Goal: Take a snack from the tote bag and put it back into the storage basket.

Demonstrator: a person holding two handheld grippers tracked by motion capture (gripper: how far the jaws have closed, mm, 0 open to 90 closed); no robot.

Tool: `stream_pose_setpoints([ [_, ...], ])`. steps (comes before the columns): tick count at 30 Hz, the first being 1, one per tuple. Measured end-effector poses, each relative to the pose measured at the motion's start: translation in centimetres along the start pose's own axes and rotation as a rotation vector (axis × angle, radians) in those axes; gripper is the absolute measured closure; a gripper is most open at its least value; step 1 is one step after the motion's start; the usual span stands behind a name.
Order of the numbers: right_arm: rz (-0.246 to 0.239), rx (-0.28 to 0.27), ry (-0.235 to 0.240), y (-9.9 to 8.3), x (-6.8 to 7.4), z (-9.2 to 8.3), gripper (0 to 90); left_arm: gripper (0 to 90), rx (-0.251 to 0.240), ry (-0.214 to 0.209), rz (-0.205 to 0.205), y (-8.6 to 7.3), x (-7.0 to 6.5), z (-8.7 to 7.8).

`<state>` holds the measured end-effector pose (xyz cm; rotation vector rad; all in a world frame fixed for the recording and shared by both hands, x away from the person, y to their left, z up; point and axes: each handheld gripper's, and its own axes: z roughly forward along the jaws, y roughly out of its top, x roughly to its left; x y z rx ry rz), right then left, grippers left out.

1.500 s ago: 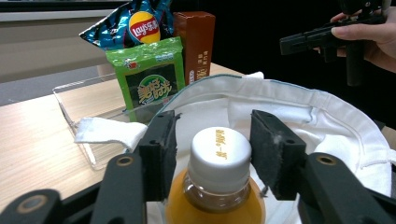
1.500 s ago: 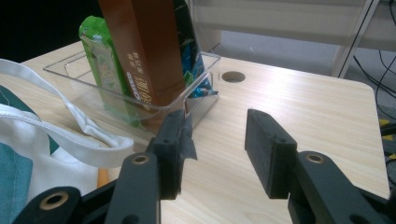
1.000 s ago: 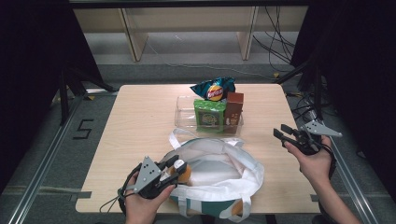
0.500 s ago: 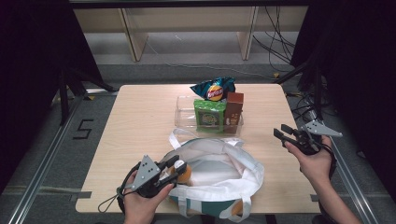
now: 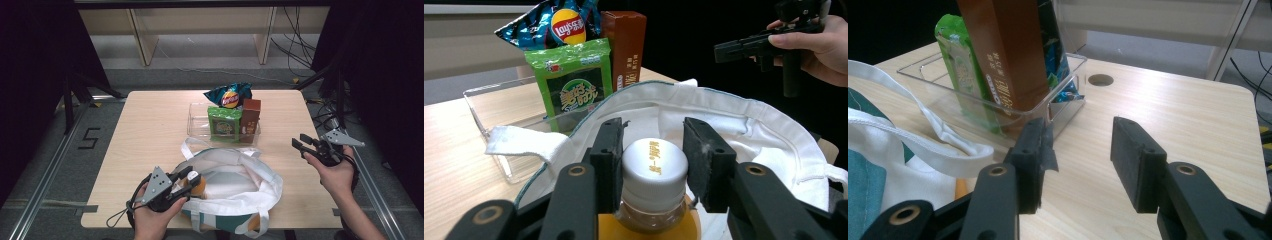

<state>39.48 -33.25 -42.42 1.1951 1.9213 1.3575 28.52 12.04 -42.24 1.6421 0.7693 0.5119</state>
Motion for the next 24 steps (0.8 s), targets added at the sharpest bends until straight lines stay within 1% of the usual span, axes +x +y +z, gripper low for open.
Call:
stream_pose_setpoints([
  [1, -0.011, -0.001, 0.002, 0.01, -0.08, 0.03, 58.4, 58.3, -0.011, -0.007, -0.007, -0.05, -0.01, 0.10],
  [2, -0.020, -0.006, 0.006, 0.00, -0.16, 0.12, 58.4, 56.4, 0.007, -0.001, 0.004, -0.04, -0.02, 0.05],
  [5, -0.026, -0.002, 0.000, -0.02, -0.13, 0.14, 58.4, 54.8, 0.013, -0.005, 0.007, -0.22, -0.11, 0.20],
  [6, -0.026, -0.003, 0.001, -0.02, -0.13, 0.14, 58.4, 54.8, 0.015, -0.005, 0.018, -0.23, -0.10, 0.25],
  [7, -0.020, -0.002, 0.002, 0.00, -0.10, 0.11, 58.4, 55.0, 0.016, -0.006, 0.016, -0.26, -0.03, 0.25],
  [8, -0.026, -0.004, 0.001, -0.02, -0.16, 0.13, 58.4, 55.7, 0.003, -0.014, 0.007, -0.35, 0.00, 0.38],
  [9, -0.024, -0.007, -0.002, -0.01, -0.17, 0.16, 58.4, 55.9, 0.017, -0.007, 0.019, -0.33, -0.02, 0.32],
  [10, -0.021, -0.005, 0.001, -0.02, -0.17, 0.17, 58.4, 56.1, 0.024, -0.004, 0.018, -0.40, -0.03, 0.33],
  [11, -0.026, -0.007, -0.004, -0.04, -0.18, 0.15, 58.4, 56.8, 0.016, -0.005, 0.019, -0.50, 0.01, 0.44],
  [12, -0.022, -0.004, 0.001, -0.04, -0.14, 0.13, 58.4, 59.5, 0.013, -0.006, 0.020, -0.49, 0.07, 0.45],
  [14, -0.022, -0.005, 0.001, -0.02, -0.13, 0.12, 58.4, 60.3, 0.029, -0.004, 0.025, -0.31, 0.09, 0.32],
  [16, -0.022, -0.005, 0.000, -0.02, -0.15, 0.14, 58.4, 60.6, 0.030, -0.007, 0.028, -0.28, 0.07, 0.31],
  [19, -0.029, -0.006, -0.004, -0.05, -0.19, 0.21, 58.4, 60.9, 0.034, -0.010, 0.024, -0.20, 0.13, 0.27],
  [20, -0.023, -0.003, -0.001, -0.02, -0.17, 0.16, 58.4, 60.9, 0.034, -0.009, 0.020, -0.19, 0.10, 0.25],
  [21, -0.027, -0.007, -0.002, -0.02, -0.20, 0.18, 58.4, 60.9, 0.024, -0.014, 0.020, -0.21, 0.11, 0.31],
  [22, -0.018, -0.005, 0.002, 0.00, -0.16, 0.16, 58.4, 61.0, 0.036, -0.009, 0.021, -0.15, 0.11, 0.18],
  [24, -0.021, -0.003, -0.002, -0.02, -0.24, 0.07, 58.4, 61.1, 0.030, -0.018, 0.013, -0.14, 0.15, 0.18],
])
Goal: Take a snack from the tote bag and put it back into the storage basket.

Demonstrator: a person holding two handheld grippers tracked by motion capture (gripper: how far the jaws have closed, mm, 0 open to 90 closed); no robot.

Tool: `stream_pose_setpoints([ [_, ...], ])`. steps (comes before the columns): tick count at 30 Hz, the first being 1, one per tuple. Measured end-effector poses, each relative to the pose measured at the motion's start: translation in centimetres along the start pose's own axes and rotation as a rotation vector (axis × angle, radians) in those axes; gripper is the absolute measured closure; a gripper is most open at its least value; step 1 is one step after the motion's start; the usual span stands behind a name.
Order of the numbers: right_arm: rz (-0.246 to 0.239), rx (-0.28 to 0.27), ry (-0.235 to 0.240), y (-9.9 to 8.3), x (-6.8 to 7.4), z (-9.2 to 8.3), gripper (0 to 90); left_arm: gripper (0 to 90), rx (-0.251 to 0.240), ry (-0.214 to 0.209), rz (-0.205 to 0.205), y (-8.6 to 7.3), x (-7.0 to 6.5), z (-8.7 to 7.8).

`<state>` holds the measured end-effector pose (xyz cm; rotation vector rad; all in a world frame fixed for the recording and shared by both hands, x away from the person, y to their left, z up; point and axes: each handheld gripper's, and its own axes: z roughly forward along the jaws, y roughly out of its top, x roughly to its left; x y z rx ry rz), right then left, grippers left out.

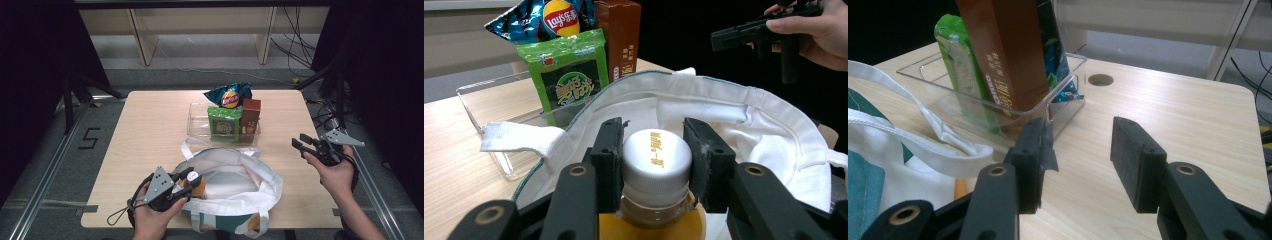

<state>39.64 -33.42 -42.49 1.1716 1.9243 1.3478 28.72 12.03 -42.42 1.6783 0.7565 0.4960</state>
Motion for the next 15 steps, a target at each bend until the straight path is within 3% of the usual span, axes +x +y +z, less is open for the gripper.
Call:
stream_pose_setpoints([
  [2, -0.004, -0.004, 0.004, 0.0, -0.1, 0.0, 58.4, 61.2, -0.004, -0.002, 0.000, 0.1, 0.0, 0.0],
  [4, 0.030, 0.004, 0.005, 0.0, 0.1, -0.1, 58.4, 61.2, -0.010, -0.007, -0.003, 0.3, -0.1, -0.1],
  [11, 0.019, 0.003, -0.004, 0.1, 0.1, -0.2, 58.4, 61.2, -0.044, -0.012, -0.003, 1.3, -0.1, -0.5],
  [15, 0.036, 0.004, -0.005, 0.0, 0.2, -0.2, 58.4, 61.3, -0.055, -0.014, -0.002, 2.0, 0.2, -0.7],
])
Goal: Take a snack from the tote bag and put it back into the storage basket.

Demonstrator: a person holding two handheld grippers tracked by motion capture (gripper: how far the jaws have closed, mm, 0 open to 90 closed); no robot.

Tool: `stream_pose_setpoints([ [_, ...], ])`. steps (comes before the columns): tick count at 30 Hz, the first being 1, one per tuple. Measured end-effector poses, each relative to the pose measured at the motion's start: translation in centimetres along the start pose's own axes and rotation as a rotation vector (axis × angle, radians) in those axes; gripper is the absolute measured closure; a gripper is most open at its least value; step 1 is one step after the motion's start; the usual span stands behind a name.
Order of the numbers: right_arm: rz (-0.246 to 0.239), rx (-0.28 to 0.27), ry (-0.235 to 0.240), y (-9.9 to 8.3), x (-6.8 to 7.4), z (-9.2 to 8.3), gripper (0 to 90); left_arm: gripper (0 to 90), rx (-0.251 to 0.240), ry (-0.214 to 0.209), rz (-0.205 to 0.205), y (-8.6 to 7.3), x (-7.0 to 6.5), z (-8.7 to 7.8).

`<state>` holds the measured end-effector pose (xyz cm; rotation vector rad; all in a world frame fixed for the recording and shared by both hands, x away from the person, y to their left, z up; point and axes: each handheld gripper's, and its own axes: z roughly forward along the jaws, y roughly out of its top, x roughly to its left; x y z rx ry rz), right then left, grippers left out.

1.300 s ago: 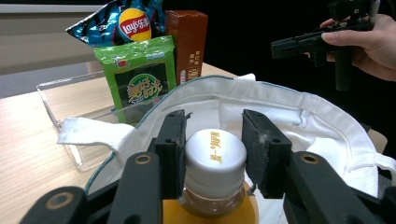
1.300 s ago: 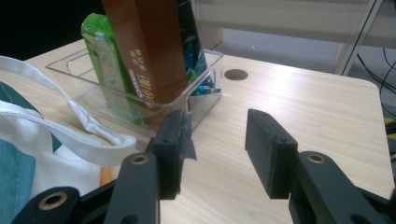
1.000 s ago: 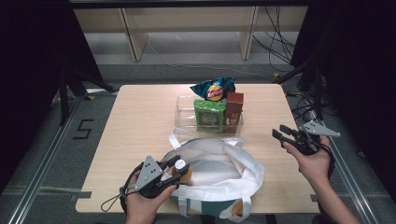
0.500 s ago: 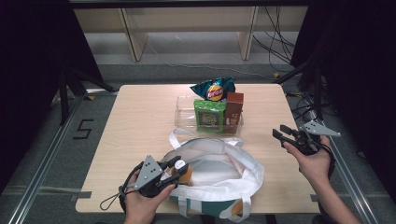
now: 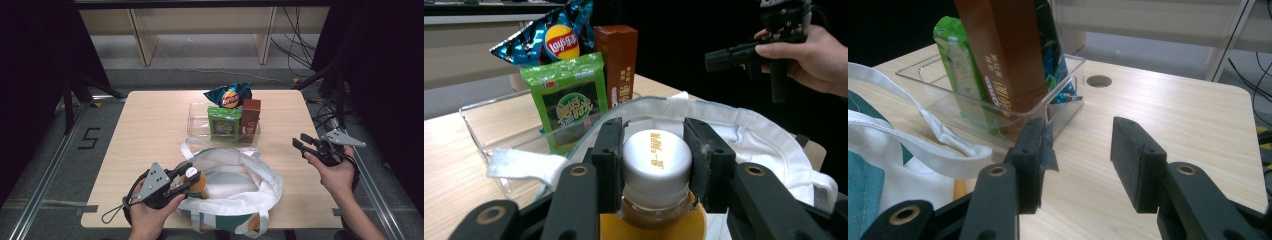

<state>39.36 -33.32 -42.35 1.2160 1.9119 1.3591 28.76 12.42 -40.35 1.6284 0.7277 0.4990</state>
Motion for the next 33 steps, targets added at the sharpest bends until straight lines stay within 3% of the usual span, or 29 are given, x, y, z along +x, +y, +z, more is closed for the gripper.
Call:
stream_pose_setpoints([
  [25, -0.006, -0.005, -0.007, -0.1, 0.0, 0.1, 58.4, 61.3, -0.067, 0.016, 0.018, 4.1, 0.5, -0.4],
  [26, -0.019, -0.011, -0.006, 0.0, -0.1, 0.1, 58.4, 61.4, -0.077, 0.014, 0.048, 4.3, 0.7, -0.4],
  [30, -0.008, -0.005, -0.001, 0.0, -0.1, 0.0, 58.4, 61.4, -0.082, 0.014, 0.044, 4.8, 0.7, -0.4],
  [33, -0.033, -0.013, -0.005, 0.0, -0.2, 0.1, 58.4, 61.4, -0.085, 0.020, 0.042, 5.1, 0.8, -0.4],
])
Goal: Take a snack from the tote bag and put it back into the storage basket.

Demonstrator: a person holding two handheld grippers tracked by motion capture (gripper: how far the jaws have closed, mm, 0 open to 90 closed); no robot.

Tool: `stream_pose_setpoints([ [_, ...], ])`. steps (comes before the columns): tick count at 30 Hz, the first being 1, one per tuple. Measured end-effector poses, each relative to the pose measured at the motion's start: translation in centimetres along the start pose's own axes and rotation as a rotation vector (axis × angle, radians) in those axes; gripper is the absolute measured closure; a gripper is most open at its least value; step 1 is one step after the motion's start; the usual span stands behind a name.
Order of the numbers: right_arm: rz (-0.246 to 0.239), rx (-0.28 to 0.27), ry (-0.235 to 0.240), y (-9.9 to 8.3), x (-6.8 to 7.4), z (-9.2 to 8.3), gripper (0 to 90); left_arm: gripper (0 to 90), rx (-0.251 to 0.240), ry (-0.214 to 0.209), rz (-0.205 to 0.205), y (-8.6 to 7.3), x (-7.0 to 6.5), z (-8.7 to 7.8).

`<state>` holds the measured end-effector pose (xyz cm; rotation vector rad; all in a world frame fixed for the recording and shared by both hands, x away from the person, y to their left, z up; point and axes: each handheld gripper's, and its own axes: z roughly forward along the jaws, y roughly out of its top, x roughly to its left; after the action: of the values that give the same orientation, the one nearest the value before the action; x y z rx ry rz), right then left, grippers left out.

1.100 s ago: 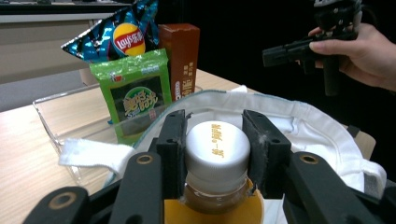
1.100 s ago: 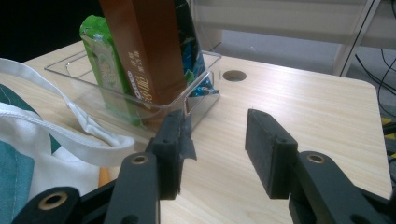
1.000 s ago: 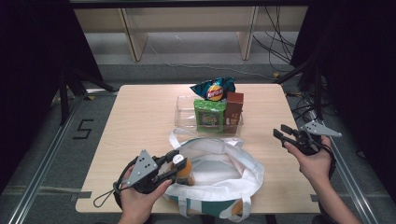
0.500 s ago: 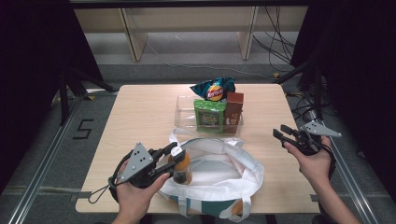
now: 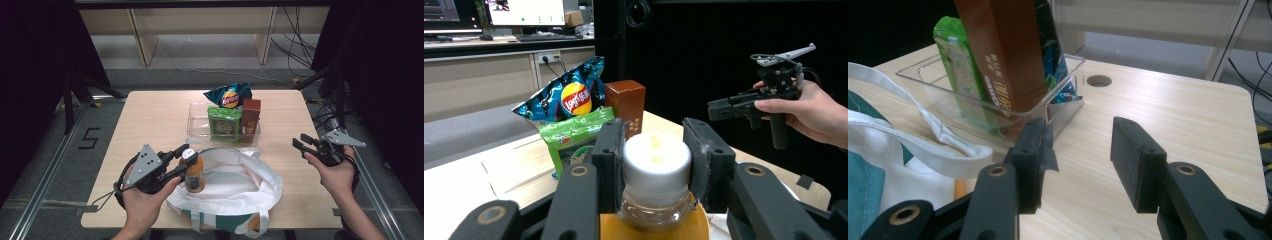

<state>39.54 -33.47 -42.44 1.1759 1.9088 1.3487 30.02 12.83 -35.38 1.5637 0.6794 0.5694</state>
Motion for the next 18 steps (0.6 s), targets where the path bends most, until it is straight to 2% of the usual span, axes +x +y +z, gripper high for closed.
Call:
stream_pose_setpoints([
  [1, 0.026, 0.009, 0.000, 0.0, 0.2, -0.1, 58.4, 61.4, -0.002, 0.001, 0.006, 0.1, 0.1, 0.0],
  [6, 0.019, 0.006, 0.002, 0.0, 0.1, 0.0, 58.4, 61.4, -0.021, 0.003, -0.003, 0.6, 0.3, 0.0],
  [9, 0.035, 0.011, 0.005, 0.0, 0.2, -0.1, 58.4, 61.4, -0.027, 0.006, 0.003, 0.9, 0.4, 0.1],
  [13, 0.038, 0.002, 0.009, 0.0, 0.2, 0.0, 58.4, 61.4, -0.029, 0.007, -0.001, 1.2, 0.6, 0.2],
  [14, 0.023, -0.001, 0.008, 0.0, 0.1, 0.0, 58.4, 61.4, -0.030, 0.007, 0.003, 1.2, 0.7, 0.3],
  [15, 0.038, 0.011, 0.000, 0.0, 0.2, -0.1, 58.4, 61.4, -0.030, 0.007, 0.004, 1.3, 0.7, 0.3],
  [18, 0.032, 0.008, 0.004, 0.0, 0.2, -0.1, 58.4, 61.4, -0.032, 0.009, 0.004, 1.5, 0.7, 0.3],
])
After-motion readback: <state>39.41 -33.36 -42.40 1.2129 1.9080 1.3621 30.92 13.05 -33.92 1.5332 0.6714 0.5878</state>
